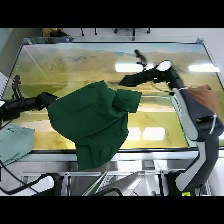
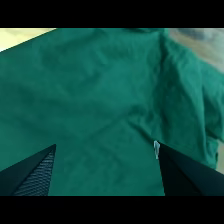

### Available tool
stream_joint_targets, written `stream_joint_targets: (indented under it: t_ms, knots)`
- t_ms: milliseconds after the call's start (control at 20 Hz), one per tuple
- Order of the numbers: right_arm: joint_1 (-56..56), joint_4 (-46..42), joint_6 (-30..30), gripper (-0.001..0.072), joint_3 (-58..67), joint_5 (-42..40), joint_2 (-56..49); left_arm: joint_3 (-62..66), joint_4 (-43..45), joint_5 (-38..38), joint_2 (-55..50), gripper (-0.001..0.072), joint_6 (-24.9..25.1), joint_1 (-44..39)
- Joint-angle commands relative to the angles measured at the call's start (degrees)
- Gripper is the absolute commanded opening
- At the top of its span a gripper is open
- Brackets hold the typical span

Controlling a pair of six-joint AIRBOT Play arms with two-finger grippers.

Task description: Fold the shirts.

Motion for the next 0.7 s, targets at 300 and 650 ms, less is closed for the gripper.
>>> stream_joint_targets:
  t_ms: [300,650]
  knots:
    - [-10.08,-10.38,7.45,0.0323,-33.38,10.71,21.35,14.88,17.18,-11.69,-6.91,0.0703,-5.18,5.77]
    - [3.50,-0.96,7.52,0.0532,-67.78,-10.91,31.58,14.88,16.83,-15.17,-6.91,0.0703,-7.76,7.30]
